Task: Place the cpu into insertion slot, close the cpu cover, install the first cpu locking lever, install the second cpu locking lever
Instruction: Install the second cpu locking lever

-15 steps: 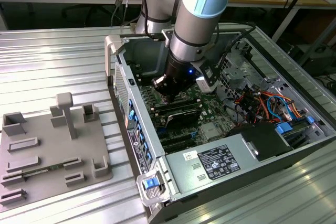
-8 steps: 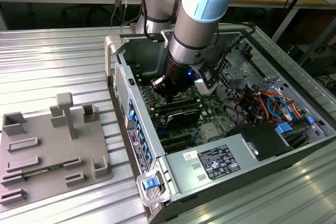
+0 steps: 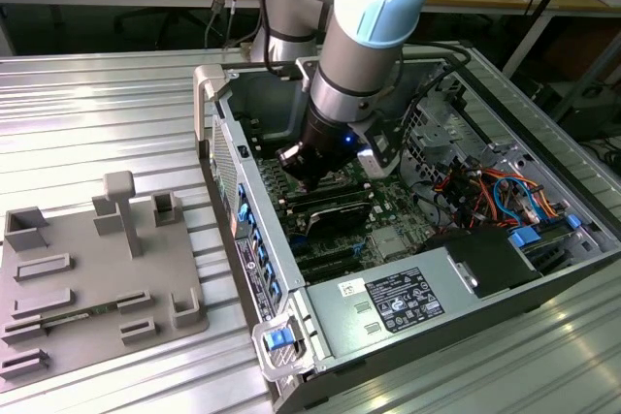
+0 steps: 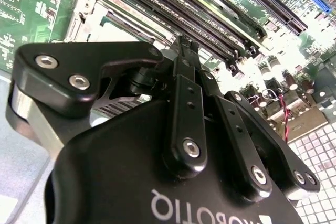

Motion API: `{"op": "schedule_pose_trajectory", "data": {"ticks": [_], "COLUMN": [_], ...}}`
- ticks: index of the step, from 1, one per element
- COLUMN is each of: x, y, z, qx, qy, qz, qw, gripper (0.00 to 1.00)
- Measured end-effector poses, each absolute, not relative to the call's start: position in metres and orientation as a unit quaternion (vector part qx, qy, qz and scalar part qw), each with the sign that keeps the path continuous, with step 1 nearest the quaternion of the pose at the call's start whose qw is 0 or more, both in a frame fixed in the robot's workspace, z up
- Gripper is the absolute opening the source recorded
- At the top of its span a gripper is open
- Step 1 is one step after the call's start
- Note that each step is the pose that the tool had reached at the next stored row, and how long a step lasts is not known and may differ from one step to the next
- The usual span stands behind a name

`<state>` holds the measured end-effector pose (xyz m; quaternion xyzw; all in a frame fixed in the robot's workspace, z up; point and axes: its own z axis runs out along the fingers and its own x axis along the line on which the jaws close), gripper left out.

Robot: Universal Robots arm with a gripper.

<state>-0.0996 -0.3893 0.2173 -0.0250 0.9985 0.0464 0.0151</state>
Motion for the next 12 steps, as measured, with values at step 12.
{"op": "schedule_pose_trajectory", "data": {"ticks": [12], "x": [-0.105], "y": [-0.3894], "z": [0.211], "qx": [-0.025], "qy": [0.998], "qz": [0.046], "qw": [0.015], "gripper": [0.11]}}
